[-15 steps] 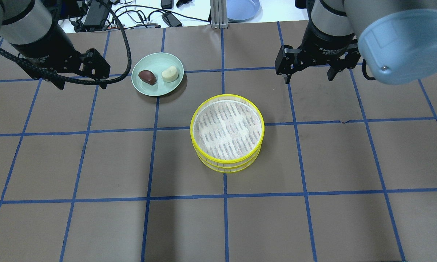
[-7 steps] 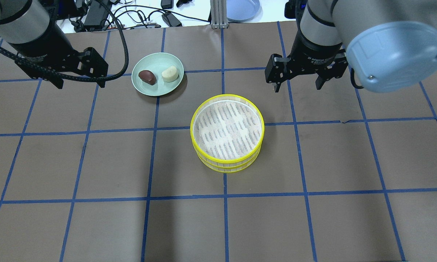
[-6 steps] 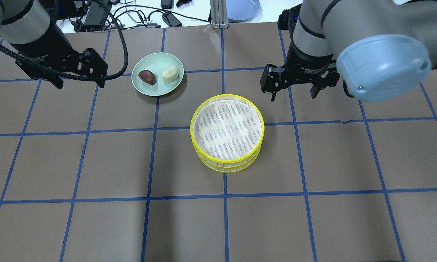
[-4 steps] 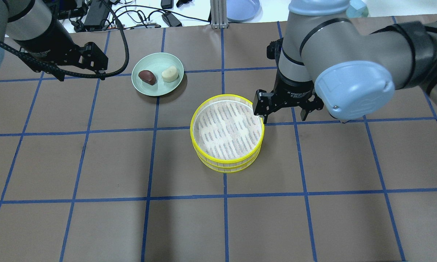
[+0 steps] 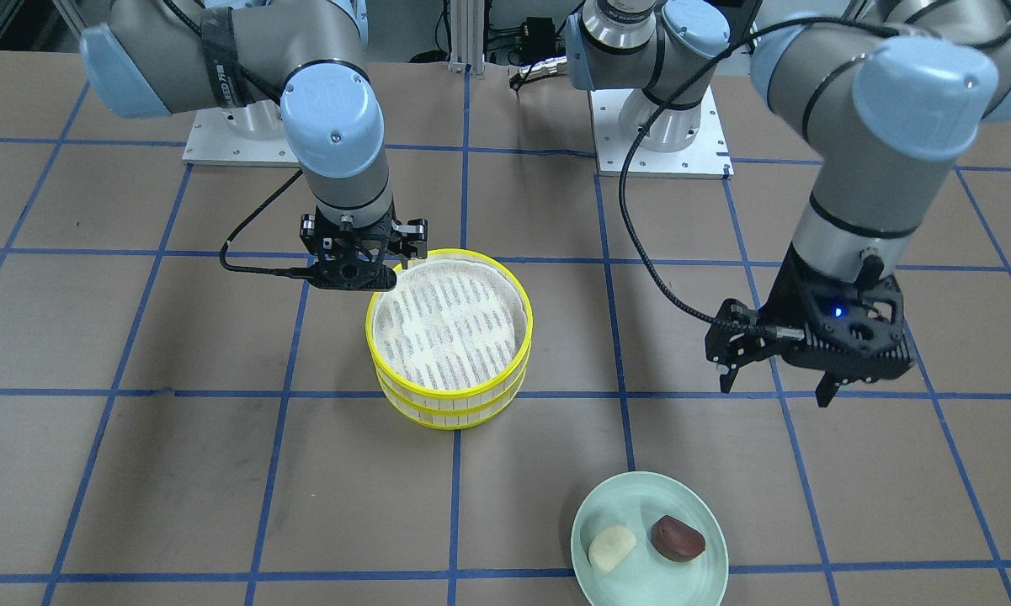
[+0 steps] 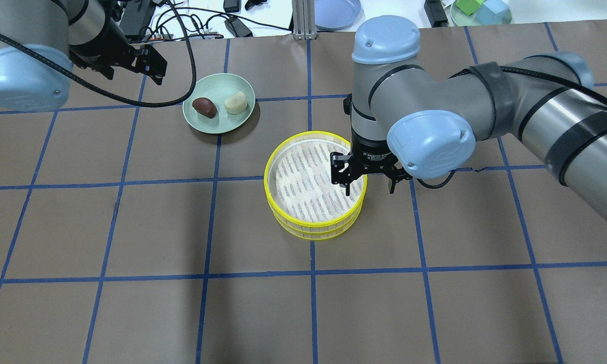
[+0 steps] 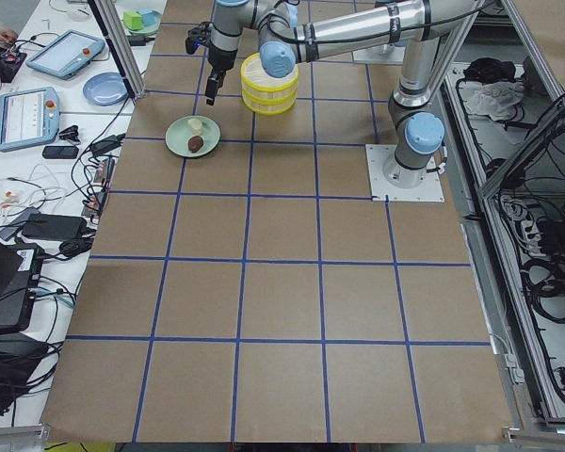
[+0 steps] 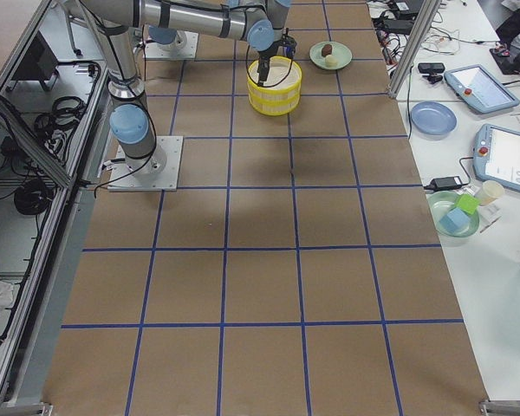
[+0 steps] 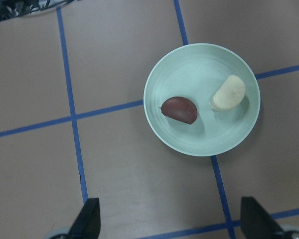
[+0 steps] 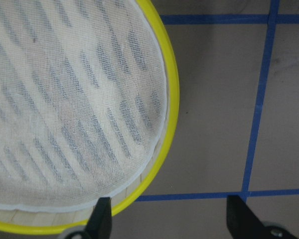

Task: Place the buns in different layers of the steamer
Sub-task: 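Lift the top steamer tier aside with right gripper while left reaches plate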

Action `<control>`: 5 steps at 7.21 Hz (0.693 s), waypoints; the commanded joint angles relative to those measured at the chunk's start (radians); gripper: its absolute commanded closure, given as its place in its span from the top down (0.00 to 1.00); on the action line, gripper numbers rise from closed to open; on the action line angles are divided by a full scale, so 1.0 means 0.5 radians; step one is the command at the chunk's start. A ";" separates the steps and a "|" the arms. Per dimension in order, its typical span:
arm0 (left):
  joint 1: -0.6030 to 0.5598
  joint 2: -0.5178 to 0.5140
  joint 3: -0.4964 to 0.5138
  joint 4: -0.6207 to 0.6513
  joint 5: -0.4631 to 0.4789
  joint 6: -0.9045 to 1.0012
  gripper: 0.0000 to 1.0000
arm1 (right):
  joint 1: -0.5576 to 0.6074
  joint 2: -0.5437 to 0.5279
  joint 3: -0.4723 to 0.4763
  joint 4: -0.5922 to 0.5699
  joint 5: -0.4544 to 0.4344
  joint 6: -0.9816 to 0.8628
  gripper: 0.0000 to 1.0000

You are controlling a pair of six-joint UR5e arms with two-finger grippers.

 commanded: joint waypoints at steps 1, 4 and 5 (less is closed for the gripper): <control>0.000 -0.319 0.085 0.257 -0.268 0.150 1.00 | 0.003 0.118 0.003 -0.136 0.002 0.007 0.81; 0.000 -0.699 0.135 0.640 -0.645 0.279 1.00 | 0.003 0.125 0.003 -0.140 -0.001 -0.002 0.11; -0.003 -0.767 0.184 0.650 -0.665 0.282 1.00 | 0.003 0.125 0.003 -0.134 -0.001 -0.005 0.03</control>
